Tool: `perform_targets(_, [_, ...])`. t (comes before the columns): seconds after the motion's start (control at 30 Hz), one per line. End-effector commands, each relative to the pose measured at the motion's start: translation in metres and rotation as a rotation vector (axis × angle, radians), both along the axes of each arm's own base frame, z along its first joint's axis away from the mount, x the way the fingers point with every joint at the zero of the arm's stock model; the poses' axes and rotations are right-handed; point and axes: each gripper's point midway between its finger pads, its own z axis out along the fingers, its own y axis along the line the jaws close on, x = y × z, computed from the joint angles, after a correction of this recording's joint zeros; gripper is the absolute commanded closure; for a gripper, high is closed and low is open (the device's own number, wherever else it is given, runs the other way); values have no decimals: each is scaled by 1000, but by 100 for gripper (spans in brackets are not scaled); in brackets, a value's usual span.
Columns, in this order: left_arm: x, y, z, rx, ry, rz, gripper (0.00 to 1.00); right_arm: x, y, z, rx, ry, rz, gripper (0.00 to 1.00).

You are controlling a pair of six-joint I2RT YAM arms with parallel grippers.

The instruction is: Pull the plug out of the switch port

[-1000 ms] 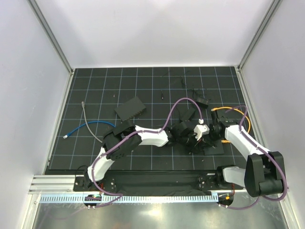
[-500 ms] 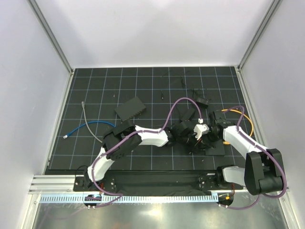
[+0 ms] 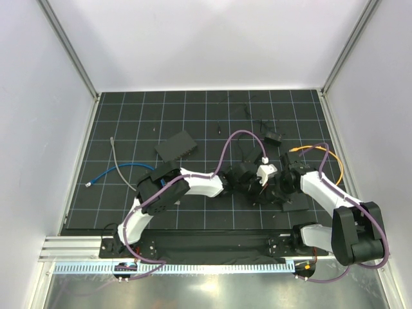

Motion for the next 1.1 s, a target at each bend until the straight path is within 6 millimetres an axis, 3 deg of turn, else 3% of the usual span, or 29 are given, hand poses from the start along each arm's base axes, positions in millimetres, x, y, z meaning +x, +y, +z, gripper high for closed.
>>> perform_targets(0.0, [22,4,23,-42,-68,73,100,7,-2,18,-19,-31,-2,99])
perform_targets(0.27, [47,25,52,-36,-108,162,100,59,0,98,-19,-201,-4,95])
perform_targets(0.37, [68,36,64,10,-156,217,100,69,-9,114,-80,-210,8,92])
perform_targets(0.43, [87,49,64,63,-153,274,100,68,-21,119,-133,-195,9,91])
perform_targets(0.47, [98,48,75,54,-159,298,100,70,-23,125,-144,-204,12,90])
perform_targets(0.63, [138,69,64,181,-137,412,100,69,-36,136,-177,-215,16,88])
perform_targets(0.7, [155,67,76,191,-155,448,100,67,-38,139,-190,-220,31,86])
perform_targets(0.73, [158,76,58,264,-141,471,100,67,-41,140,-203,-224,31,86])
perform_targets(0.8, [177,83,65,298,-126,549,100,66,-42,142,-209,-224,38,85])
perform_targets(0.87, [187,86,57,316,-88,587,99,66,-39,142,-193,-227,52,84])
perform_targets(0.9, [190,85,63,318,-84,594,97,67,-38,143,-186,-230,57,83])
perform_targets(0.93, [190,85,56,337,-76,597,94,66,-36,143,-177,-229,65,83])
perform_targets(1.07, [193,81,60,337,-67,604,88,66,-33,142,-164,-234,90,82])
